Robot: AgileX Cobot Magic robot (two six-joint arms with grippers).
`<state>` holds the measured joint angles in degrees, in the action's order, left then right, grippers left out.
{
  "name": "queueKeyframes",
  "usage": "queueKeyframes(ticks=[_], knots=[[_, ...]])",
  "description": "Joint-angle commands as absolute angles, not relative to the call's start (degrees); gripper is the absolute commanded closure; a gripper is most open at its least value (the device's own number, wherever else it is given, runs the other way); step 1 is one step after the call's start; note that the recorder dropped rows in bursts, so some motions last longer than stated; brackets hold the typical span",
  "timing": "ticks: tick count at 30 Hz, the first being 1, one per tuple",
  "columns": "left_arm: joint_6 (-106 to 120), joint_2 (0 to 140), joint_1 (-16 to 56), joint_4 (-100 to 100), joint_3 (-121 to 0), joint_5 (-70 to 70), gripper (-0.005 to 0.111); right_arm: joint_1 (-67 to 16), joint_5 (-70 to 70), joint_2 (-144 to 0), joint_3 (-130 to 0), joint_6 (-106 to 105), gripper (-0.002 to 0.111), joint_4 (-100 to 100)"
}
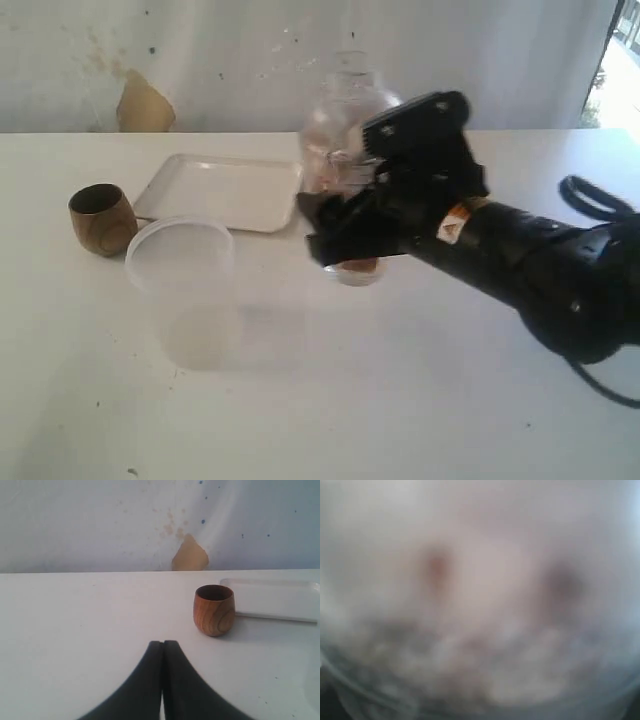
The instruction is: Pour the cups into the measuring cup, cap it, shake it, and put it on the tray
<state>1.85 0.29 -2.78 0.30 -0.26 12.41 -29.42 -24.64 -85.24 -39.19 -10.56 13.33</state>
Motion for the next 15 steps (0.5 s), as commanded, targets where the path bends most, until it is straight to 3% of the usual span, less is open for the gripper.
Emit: queueKeyframes(ticks=[1, 4, 7, 8, 10, 11, 13, 14, 15], knots=[[1.55, 0.00, -2.82, 0.45, 0.00, 12.00, 0.107, -30.66, -22.51, -82.41, -39.54, -7.31, 0.108, -1.30], [1.55, 0.00, -2.70, 0.45, 0.00, 11.98, 0.107, -25.20, -26.56, -83.55, -39.54, -10.33, 0.108, 22.36], [1.55, 0.00, -2.70, 0.45, 0.00, 11.98, 0.107, -28.02, -22.19, -82.28, -39.30, 9.36, 0.108, -16.11], [1.55, 0.00, -2.70, 0.45, 0.00, 11.98, 0.107, -28.49, -22.29, -82.72, -39.30, 9.78, 0.108, -16.31], [1.55, 0.00, -2.70, 0.45, 0.00, 11.98, 0.107, -22.96, -22.17, -84.79, -39.91, 0.00, 0.108, 7.20], [1.55, 0.00, -2.70, 0.45, 0.00, 11.98, 0.107, -22.02, -21.09, -84.80, -40.00, 1.94, 0.108, 8.73], [1.55, 0.00, -2.70, 0.45, 0.00, 11.98, 0.107, -28.13, -17.16, -83.42, -39.90, 15.74, 0.108, -19.16], [1.55, 0.00, -2.70, 0.45, 0.00, 11.98, 0.107, -30.34, -16.24, -83.26, -40.21, 16.63, 0.108, -25.01], [1.55, 0.00, -2.70, 0.45, 0.00, 11.98, 0.107, -28.56, -15.88, -84.28, -41.35, 9.06, 0.108, -16.27]])
